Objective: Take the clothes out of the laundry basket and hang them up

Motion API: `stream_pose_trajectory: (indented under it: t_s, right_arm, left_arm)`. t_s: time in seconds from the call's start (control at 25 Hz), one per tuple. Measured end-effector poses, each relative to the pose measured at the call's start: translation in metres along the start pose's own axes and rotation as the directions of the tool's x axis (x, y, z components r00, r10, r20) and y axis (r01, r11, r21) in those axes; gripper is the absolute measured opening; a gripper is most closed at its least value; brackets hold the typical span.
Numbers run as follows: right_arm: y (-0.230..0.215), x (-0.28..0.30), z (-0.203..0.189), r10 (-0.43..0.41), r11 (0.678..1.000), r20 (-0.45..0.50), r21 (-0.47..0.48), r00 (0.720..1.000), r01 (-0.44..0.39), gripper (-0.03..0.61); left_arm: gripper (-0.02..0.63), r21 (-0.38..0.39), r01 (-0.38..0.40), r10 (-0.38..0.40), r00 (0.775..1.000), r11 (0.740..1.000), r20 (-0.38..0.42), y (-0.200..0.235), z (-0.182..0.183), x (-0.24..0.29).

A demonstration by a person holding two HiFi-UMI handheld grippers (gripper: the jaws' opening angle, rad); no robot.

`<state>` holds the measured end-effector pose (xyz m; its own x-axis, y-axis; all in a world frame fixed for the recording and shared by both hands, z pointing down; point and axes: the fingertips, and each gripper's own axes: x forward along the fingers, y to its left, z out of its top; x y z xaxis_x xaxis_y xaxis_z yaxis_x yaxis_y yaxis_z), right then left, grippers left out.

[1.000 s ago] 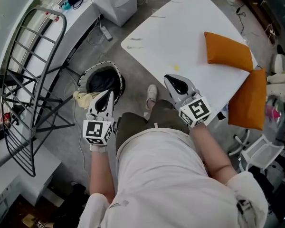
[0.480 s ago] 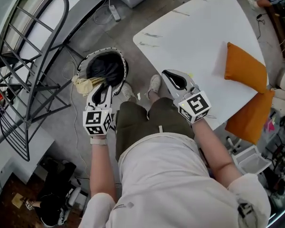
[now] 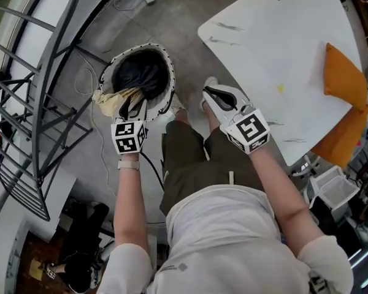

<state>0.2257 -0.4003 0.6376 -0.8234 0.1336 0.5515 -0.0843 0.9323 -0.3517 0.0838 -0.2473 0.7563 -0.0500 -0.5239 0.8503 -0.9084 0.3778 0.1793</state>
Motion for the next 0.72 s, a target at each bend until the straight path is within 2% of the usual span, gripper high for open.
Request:
stream_pose_trajectory:
  t_s: [0.16,0.36,0.6,0.72]
  right_arm:
    - [0.005,0.038,-0.038,-0.028,0.998,-0.069,0.047,0.997,0.031,0.020]
    - [-0.002,0.065,-0.079,-0.082,0.988,-0.106,0.118,0.991,0.095,0.020]
    - [-0.016,0.085,-0.122,-0.140,0.971,-0.132,0.175,0.981,0.162,0.020]
    - [-0.025,0.092,-0.146,-0.161,0.964,-0.153,0.186,0.975,0.188,0.020]
  left_arm:
    - [0.221,0.077,0.025,-0.016,0.993,0.997,-0.119,0.035,-0.037,0.052]
    - [0.232,0.167,0.043,-0.002,0.971,0.985,-0.240,0.076,-0.076,0.124]
    - [0.232,0.267,0.042,0.054,0.938,0.963,-0.343,0.124,-0.120,0.213]
    - [0.232,0.296,0.031,0.085,0.925,0.955,-0.369,0.143,-0.137,0.251]
